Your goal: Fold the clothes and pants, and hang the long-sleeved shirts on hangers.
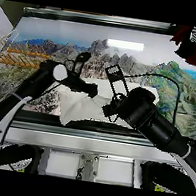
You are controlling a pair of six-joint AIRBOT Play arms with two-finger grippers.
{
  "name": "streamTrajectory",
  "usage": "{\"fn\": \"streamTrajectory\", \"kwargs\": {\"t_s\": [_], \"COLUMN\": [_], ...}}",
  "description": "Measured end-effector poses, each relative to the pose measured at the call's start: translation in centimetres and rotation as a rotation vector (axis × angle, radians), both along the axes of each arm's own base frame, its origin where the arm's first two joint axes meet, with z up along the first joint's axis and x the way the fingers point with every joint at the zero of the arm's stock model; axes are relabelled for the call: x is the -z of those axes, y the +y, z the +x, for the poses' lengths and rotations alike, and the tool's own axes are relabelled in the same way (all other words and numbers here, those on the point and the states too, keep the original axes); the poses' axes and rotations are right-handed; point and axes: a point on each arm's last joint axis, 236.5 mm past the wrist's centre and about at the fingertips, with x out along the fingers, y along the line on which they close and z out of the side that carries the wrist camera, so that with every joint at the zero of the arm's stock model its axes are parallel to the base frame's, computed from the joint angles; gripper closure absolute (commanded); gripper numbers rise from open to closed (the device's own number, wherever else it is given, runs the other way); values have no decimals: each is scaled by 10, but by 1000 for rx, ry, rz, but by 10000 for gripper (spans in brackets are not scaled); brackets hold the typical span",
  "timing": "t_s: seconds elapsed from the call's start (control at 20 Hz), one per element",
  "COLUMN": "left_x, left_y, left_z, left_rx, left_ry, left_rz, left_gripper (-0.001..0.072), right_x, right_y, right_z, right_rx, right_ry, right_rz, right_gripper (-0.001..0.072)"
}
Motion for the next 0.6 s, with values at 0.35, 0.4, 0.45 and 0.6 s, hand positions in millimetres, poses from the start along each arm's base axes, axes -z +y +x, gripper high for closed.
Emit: {"fn": "streamTrajectory", "kwargs": {"t_s": [0.35, 0.4, 0.45, 0.6], "left_x": [22, 20, 16, 1], "left_y": [-17, -15, -12, -1], "left_z": [-4, -4, -3, -3], "left_rx": [57, 57, 54, 37], "left_ry": [44, 42, 35, 21], "left_rz": [103, 111, 113, 109], "left_gripper": [20, 20, 20, 20], "right_x": [-5, -6, -7, -8], "right_y": [-1, -1, -1, -2], "right_z": [-1, -1, -1, -1], "right_rx": [-4, -6, -6, -5], "right_ry": [-10, -11, -13, -16], "right_rz": [14, 14, 14, 17], "right_gripper": [693, 693, 693, 693]}}
